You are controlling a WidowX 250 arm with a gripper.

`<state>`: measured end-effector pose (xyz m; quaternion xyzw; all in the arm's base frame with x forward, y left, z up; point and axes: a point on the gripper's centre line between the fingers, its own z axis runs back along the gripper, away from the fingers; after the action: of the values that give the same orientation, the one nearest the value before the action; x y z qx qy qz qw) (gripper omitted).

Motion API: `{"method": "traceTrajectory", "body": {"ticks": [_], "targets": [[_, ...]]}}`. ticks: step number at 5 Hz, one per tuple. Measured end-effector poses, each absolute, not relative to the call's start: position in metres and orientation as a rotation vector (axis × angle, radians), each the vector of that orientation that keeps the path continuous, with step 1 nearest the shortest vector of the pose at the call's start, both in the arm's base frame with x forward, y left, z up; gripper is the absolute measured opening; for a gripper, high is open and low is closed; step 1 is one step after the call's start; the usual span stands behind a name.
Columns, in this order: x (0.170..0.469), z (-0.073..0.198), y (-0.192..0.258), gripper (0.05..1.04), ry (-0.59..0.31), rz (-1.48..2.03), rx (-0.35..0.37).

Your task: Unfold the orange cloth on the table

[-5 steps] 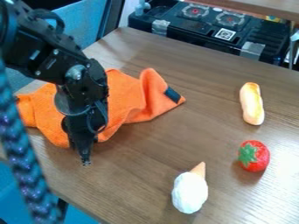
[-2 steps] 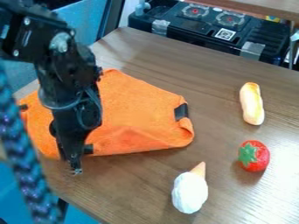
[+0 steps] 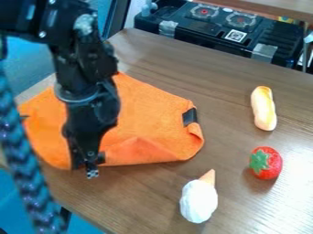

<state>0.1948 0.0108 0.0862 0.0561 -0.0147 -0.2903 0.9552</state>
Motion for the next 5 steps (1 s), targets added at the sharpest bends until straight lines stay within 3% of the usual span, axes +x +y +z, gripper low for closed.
{"method": "traceTrajectory", "body": {"ticks": [2, 4, 5], "targets": [[0.190, 0.070, -0.001, 0.055, 0.088, -0.463, 0.049], [0.189, 0.068, -0.014, 0.055, 0.084, -0.394, 0.026], [0.184, 0.064, -0.021, 0.079, 0.165, -0.430, -0.057]]}}
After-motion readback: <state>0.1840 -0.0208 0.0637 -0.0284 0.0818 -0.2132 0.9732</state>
